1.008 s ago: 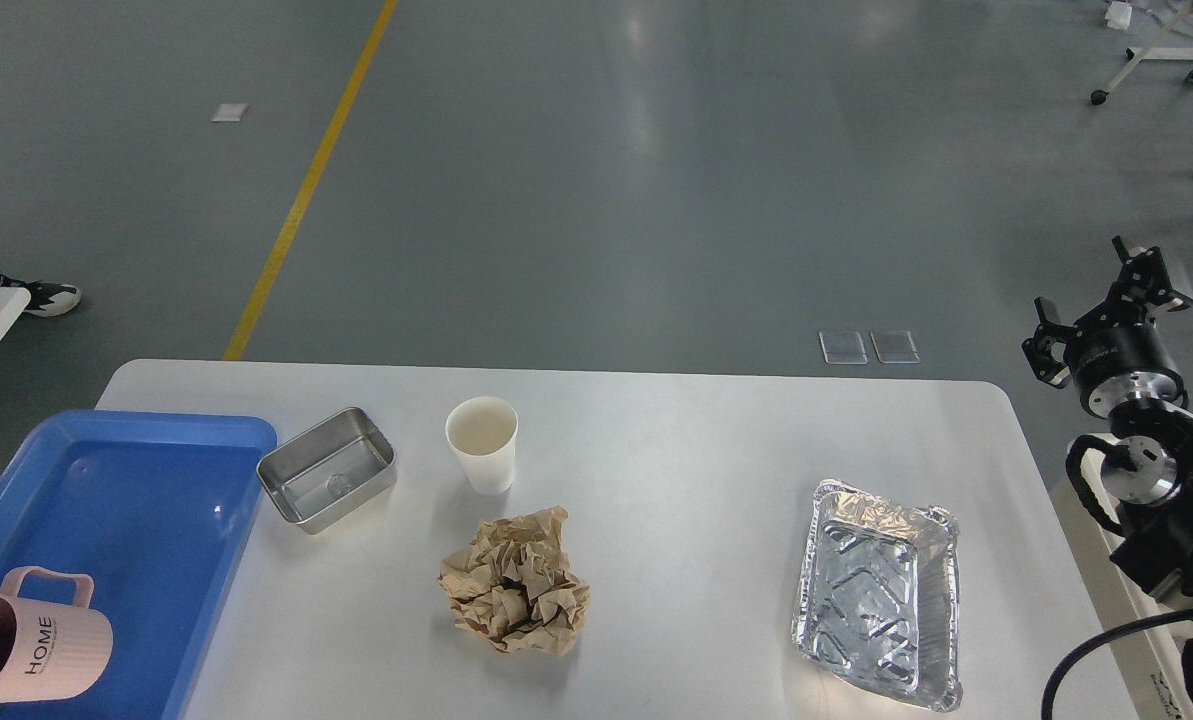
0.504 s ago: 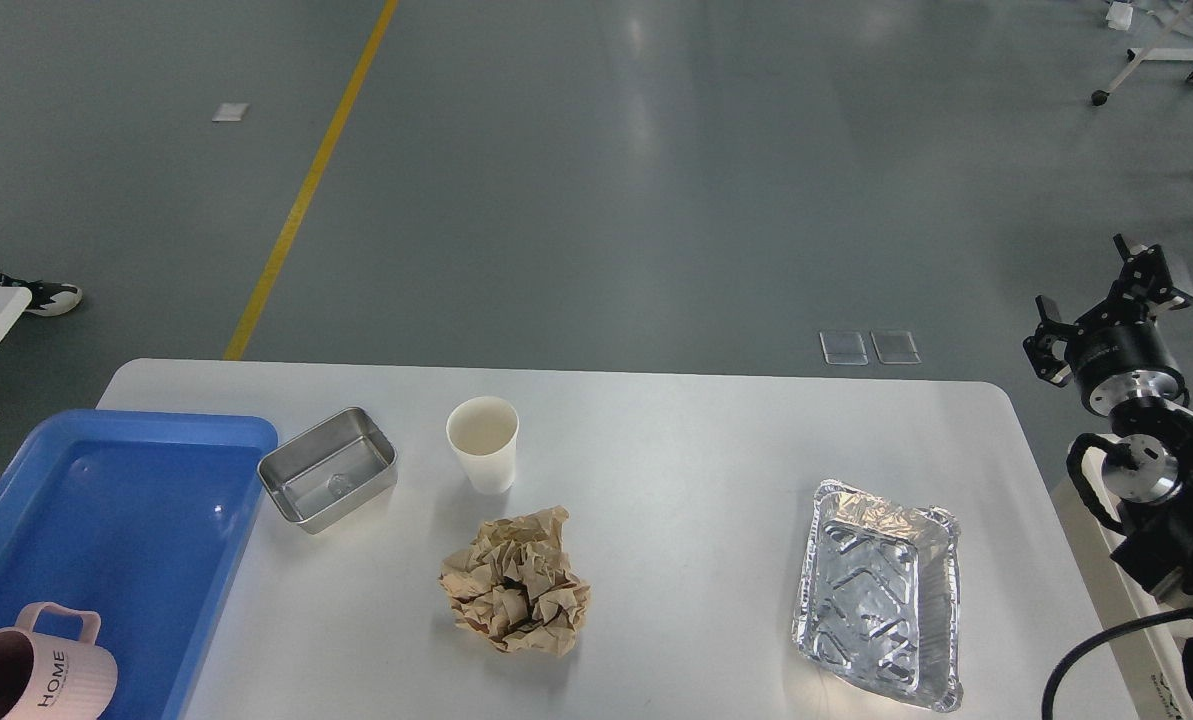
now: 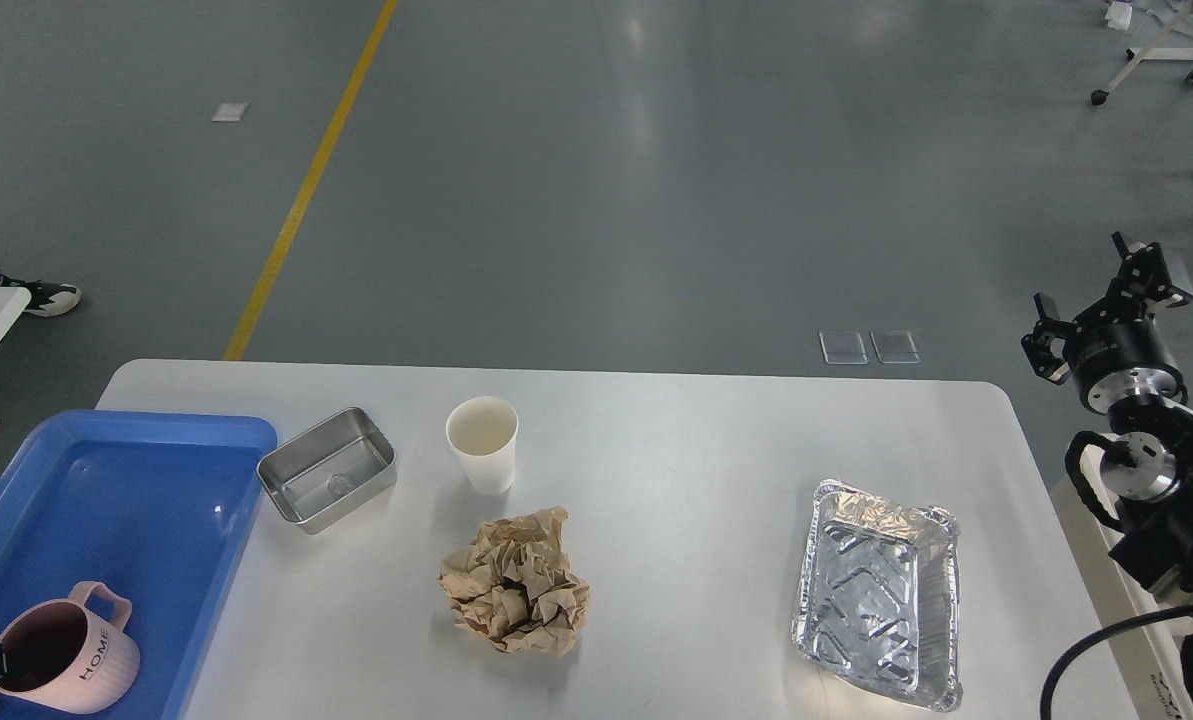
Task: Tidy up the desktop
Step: 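Release the pink mug and withdraw the left gripper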
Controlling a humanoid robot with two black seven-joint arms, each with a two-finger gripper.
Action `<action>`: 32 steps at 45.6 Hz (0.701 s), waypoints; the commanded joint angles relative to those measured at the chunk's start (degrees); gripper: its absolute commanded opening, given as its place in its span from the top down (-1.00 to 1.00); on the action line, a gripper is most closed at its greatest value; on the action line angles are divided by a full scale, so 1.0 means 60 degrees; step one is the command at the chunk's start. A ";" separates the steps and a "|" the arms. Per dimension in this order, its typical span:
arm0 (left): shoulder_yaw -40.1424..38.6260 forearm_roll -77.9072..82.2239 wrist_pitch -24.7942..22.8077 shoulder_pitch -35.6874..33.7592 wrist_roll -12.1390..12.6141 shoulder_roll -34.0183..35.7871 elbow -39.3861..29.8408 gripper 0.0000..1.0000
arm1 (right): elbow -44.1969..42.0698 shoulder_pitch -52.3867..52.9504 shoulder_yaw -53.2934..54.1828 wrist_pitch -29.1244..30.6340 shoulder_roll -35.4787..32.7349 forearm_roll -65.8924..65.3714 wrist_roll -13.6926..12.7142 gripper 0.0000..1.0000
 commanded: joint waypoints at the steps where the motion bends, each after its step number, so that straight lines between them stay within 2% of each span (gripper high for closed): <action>1: -0.0035 -0.0014 -0.0103 -0.0070 -0.0012 0.0072 0.0000 -0.63 | 0.0000 0.0038 0.0000 -0.0014 0.0032 0.0000 0.0000 -1.00; 5: -0.0123 -0.0116 -0.0133 -0.0128 -0.0070 0.0116 0.0000 -0.93 | 0.0000 0.0067 0.0014 -0.0014 0.0032 0.0000 0.0000 -1.00; 10: -0.0386 -0.0511 -0.0147 -0.0114 -0.0318 0.0218 -0.0088 -0.94 | 0.0000 0.0082 0.0014 -0.0014 0.0032 0.0000 0.0000 -1.00; 15: -0.0577 -0.0819 -0.0235 -0.0070 -0.1167 0.0379 -0.0263 -0.94 | 0.0000 0.0082 0.0000 -0.0014 0.0032 0.0000 0.0000 -1.00; 18: -0.0592 -0.0819 -0.0279 -0.0084 -0.1520 0.0496 -0.0410 -0.94 | 0.0000 0.0082 0.0014 -0.0014 0.0003 0.0000 0.0000 -1.00; 25: -0.0592 -0.0790 -0.0279 -0.0114 -0.1711 0.1330 -0.1126 -0.94 | 0.0000 0.0096 0.0000 -0.0014 -0.0041 0.0000 0.0000 -1.00; 32: -0.0607 -0.0790 -0.0279 -0.0157 -0.1784 0.2853 -0.2400 -0.94 | 0.0000 0.0126 0.0014 -0.0014 -0.0027 0.0000 0.0000 -1.00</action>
